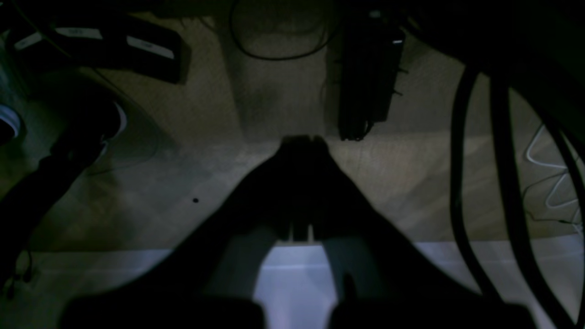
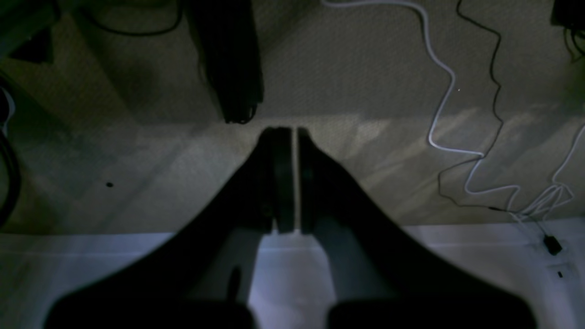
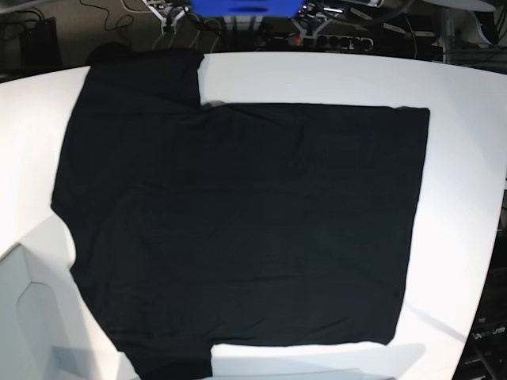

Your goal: Fold the T-shirt properly

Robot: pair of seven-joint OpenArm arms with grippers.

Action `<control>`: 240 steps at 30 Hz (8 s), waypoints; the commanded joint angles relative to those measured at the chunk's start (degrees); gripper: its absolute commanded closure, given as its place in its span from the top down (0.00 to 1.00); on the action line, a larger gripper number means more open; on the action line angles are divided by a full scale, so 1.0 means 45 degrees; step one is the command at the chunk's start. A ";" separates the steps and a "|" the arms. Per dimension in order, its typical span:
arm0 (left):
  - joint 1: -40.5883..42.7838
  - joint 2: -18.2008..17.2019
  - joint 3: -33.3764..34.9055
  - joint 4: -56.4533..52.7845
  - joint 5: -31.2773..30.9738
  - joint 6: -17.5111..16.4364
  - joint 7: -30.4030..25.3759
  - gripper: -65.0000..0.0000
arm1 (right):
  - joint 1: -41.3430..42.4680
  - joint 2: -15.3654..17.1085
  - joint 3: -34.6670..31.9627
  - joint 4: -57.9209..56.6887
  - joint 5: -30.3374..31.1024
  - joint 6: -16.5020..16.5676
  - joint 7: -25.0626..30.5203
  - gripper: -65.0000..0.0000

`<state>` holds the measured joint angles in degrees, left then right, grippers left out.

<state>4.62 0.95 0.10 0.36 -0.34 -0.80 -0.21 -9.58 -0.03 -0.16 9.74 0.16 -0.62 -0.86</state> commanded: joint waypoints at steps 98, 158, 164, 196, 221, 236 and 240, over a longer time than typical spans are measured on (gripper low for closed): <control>0.6836 -0.3738 -0.5971 2.0110 -0.5913 0.0070 0.2439 0.75 | -1.0598 0.1052 0.1394 2.3809 -0.0105 0.0207 -0.3080 0.46; 0.6992 -0.3112 -0.6088 2.0599 -0.5893 -0.2001 0.2439 0.00 | -0.7140 0.1424 0.4051 2.0332 -0.0105 0.2414 -0.4643 0.47; 0.7012 -0.3112 -0.6088 2.0599 -0.5854 -0.2001 0.2439 0.00 | -0.7140 0.1443 0.4071 2.0293 -0.0105 0.2414 -0.4643 0.08; 0.5586 -0.2116 -0.7924 2.2963 -0.5834 -0.2001 0.3690 0.00 | -0.4190 0.1209 0.5126 2.3594 -0.0085 0.2414 -0.4663 0.00; 0.1014 -0.2292 -0.7944 2.1576 -0.5795 -0.2001 0.6737 0.00 | 0.3136 0.2010 0.4539 1.9257 -0.0124 0.3860 -0.7496 0.00; -0.0217 -0.2272 -0.7924 2.1595 -0.4311 -0.2060 0.6757 0.00 | 0.4386 0.2264 0.3739 1.7577 -0.0124 0.3821 -0.7398 0.00; -0.0470 -0.2272 -0.7885 2.1400 -0.4311 -0.2021 0.6757 0.00 | 0.4757 0.2264 0.3739 1.7167 -0.0124 0.3821 -0.7398 0.00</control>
<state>3.75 -8.47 -35.27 95.81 -19.57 -10.11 31.73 10.57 9.47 16.45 86.06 -0.64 16.71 -35.46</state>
